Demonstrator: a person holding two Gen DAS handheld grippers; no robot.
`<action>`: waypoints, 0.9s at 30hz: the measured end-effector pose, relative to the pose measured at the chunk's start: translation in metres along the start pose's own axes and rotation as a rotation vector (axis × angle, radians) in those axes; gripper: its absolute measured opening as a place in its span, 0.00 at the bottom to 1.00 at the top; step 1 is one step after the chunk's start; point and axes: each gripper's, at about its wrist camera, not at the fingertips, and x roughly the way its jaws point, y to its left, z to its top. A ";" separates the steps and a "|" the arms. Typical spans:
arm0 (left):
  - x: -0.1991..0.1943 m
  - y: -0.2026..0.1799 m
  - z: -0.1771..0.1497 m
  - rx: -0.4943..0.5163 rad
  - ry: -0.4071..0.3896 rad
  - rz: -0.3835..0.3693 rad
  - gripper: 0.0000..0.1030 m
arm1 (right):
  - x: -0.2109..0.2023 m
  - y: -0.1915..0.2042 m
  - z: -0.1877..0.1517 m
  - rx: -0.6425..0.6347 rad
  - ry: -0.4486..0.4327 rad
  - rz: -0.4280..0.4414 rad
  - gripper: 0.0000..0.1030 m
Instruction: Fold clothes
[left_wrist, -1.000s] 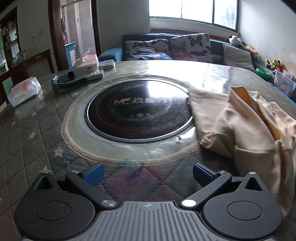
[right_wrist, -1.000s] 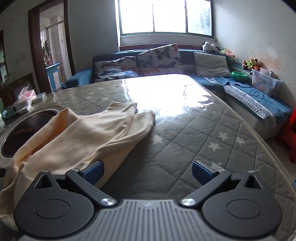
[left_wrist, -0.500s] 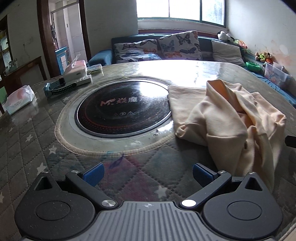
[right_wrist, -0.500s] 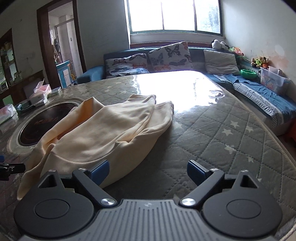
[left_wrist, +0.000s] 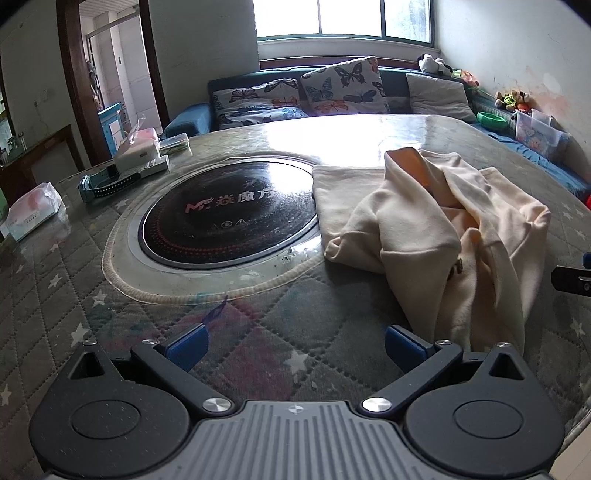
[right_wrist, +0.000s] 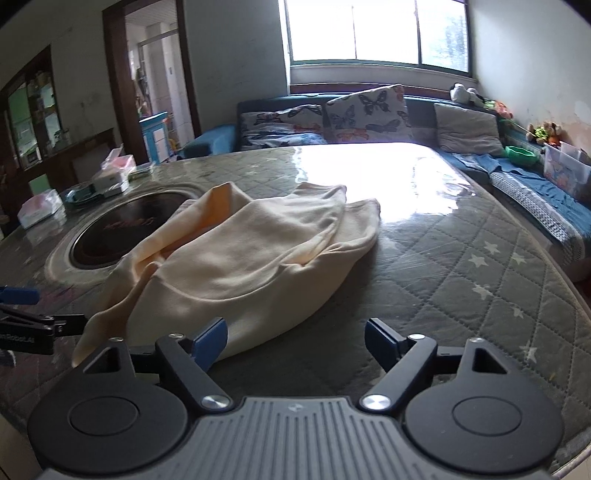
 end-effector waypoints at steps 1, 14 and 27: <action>0.000 0.000 -0.001 0.000 0.000 -0.002 1.00 | -0.001 0.002 0.000 -0.008 0.000 0.007 0.80; -0.007 -0.008 -0.006 0.021 0.003 -0.009 1.00 | -0.006 0.017 -0.004 -0.043 0.004 0.049 0.77; -0.006 -0.013 -0.008 0.036 0.013 -0.009 1.00 | -0.003 0.024 -0.007 -0.059 0.015 0.061 0.76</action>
